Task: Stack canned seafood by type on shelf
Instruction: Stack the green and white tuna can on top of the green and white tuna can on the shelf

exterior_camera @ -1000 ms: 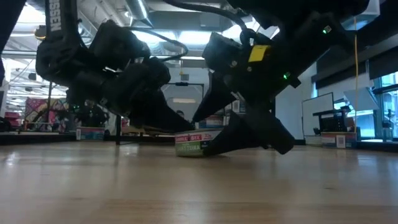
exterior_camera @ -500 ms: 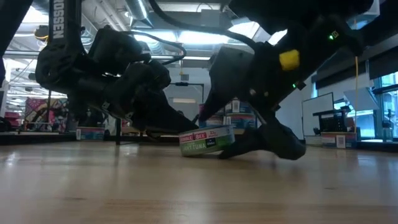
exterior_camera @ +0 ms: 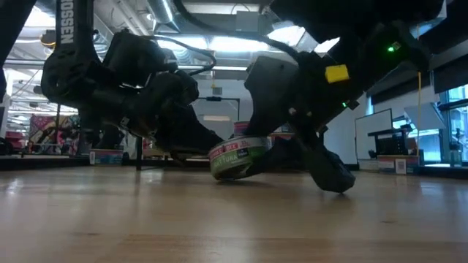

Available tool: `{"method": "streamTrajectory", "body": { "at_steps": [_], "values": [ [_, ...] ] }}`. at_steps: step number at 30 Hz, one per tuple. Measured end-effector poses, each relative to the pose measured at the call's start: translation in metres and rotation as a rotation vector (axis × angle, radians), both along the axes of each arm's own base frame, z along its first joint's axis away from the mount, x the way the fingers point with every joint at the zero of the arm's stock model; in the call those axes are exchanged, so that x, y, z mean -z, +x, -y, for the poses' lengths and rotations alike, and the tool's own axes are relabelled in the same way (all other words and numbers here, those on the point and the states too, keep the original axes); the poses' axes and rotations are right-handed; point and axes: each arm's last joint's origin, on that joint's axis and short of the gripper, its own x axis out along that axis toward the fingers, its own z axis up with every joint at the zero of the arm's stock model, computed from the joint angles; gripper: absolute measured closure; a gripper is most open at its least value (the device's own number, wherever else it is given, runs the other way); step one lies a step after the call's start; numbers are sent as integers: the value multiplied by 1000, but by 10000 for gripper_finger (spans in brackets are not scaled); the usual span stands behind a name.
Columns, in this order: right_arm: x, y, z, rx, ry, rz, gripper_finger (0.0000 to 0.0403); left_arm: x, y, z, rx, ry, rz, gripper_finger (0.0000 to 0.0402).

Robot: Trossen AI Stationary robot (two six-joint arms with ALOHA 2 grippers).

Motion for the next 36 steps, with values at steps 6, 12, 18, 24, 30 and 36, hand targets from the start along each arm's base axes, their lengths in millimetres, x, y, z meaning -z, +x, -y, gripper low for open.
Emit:
{"method": "streamTrajectory", "body": {
  "at_steps": [6, 12, 18, 24, 30, 36],
  "values": [
    [-24, -9, -10, -20, 56, 41, 255, -24, -23, 1, 0, 20, -36, 398],
    [-70, -10, -5, -40, 136, 173, 263, -54, -56, 2, -76, 113, -126, 398],
    [-101, 3, 33, 23, 139, 316, 263, -73, -87, 10, -153, 205, -253, 399],
    [-113, 26, 93, 48, 216, 477, 263, -83, -110, 16, -189, 222, -314, 400],
    [-119, 43, 151, 108, 259, 569, 263, -85, -117, 18, -174, 241, -334, 400],
    [-124, 71, 192, 127, 286, 584, 263, -83, -118, 17, -164, 269, -364, 397]
  ]
}}
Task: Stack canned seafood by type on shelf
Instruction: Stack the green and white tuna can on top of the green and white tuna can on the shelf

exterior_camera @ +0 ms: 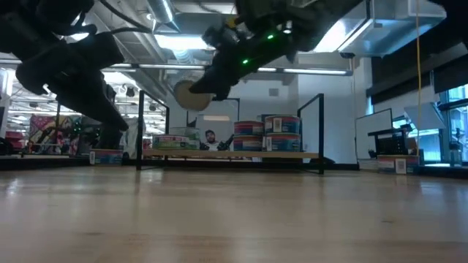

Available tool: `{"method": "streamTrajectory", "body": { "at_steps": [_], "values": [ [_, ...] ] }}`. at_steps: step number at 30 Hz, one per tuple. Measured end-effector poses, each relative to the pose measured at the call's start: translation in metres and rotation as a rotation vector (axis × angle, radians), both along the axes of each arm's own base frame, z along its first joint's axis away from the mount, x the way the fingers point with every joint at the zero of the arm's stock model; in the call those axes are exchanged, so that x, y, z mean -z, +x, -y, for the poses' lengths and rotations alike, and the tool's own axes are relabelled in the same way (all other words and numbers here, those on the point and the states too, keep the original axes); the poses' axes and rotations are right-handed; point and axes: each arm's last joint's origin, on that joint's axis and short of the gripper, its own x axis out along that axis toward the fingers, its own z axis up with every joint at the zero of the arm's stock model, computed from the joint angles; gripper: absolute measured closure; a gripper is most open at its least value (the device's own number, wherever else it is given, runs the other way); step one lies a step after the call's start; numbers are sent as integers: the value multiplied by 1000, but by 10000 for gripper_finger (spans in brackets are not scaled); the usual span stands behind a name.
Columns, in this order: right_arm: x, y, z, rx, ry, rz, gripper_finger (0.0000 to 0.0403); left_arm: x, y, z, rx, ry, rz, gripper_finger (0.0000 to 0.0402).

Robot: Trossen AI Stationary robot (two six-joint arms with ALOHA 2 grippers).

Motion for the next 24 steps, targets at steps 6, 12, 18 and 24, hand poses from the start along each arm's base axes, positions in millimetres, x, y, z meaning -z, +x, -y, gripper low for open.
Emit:
{"method": "streamTrajectory", "body": {
  "at_steps": [6, 12, 18, 24],
  "values": [
    [1, 30, 26, 2, 26, -44, 263, 1, -1, 0, 0, 5, -19, 400],
    [11, 51, 47, 22, 44, -57, 263, 1, -2, 0, 15, 23, -28, 395],
    [22, 54, 55, 44, 57, -125, 253, 2, -3, -1, 15, 27, -43, 394],
    [20, 55, 54, 32, 47, -116, 214, 2, -2, -1, 25, 37, -42, 394]
  ]
}}
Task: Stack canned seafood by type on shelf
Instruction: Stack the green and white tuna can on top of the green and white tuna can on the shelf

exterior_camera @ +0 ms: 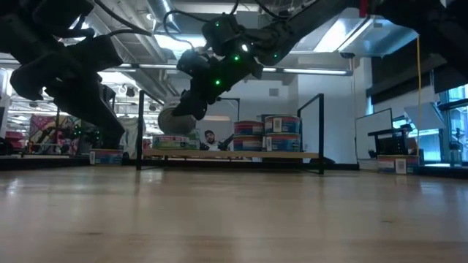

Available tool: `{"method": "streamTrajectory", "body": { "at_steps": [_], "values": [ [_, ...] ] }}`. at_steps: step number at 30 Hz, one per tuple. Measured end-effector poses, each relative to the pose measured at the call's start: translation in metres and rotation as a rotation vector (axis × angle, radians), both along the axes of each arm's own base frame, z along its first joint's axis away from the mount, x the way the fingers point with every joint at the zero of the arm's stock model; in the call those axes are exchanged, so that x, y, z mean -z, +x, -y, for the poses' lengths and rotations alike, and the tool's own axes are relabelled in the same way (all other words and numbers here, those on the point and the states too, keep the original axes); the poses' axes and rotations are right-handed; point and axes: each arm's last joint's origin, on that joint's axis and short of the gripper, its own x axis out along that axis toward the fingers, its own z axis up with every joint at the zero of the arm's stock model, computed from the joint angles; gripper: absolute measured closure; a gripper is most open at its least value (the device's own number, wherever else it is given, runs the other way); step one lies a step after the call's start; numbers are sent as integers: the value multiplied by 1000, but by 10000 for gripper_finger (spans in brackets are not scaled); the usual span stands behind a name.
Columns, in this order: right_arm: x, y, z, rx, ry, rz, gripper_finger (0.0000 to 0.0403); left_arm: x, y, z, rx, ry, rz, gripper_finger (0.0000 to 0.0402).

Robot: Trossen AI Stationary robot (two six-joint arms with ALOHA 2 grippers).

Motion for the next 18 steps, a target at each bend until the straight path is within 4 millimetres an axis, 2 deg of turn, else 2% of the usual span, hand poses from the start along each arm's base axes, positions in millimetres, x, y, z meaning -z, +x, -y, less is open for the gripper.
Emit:
{"method": "streamTrajectory", "body": {
  "at_steps": [9, 18],
  "values": [
    [0, 0, -1, -39, 18, 1, 207, 0, 0, 0, -6, -6, 0, 394],
    [11, -1, 0, 64, 62, -34, 206, 0, 0, 0, -17, -18, 5, 394]
  ]
}}
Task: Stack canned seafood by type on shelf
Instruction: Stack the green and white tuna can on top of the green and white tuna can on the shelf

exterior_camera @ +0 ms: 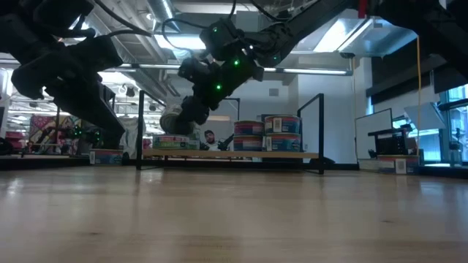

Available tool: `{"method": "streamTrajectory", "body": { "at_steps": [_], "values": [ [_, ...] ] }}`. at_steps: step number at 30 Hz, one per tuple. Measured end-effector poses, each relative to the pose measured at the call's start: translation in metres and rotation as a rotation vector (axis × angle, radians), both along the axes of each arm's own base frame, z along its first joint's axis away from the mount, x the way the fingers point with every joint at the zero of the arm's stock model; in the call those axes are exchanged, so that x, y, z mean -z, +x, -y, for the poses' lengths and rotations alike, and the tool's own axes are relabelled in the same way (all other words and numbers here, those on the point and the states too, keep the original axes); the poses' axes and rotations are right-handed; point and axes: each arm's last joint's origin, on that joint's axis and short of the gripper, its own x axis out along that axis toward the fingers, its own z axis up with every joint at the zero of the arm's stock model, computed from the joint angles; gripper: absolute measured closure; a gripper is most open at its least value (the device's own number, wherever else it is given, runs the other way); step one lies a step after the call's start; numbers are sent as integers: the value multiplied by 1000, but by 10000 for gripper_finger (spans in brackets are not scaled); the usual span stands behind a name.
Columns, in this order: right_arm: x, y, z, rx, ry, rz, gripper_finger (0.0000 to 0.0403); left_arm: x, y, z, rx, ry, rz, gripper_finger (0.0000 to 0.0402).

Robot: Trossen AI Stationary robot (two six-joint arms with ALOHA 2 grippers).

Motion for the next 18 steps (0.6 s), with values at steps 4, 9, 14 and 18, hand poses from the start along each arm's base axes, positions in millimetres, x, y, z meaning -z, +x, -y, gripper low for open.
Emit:
{"method": "streamTrajectory", "body": {
  "at_steps": [4, 9, 14, 18],
  "values": [
    [1, 0, 0, 3, 29, 7, 205, 0, 0, 0, -1, -1, 1, 394],
    [0, 1, -2, -64, 63, 20, 205, 0, 0, 0, -16, -17, 5, 394],
    [-1, 2, -2, -49, 42, 32, 205, 0, 0, 0, -18, -20, 5, 394],
    [-1, 1, 0, -8, 18, 25, 205, 0, 0, 0, -18, -20, 5, 394]
  ]
}}
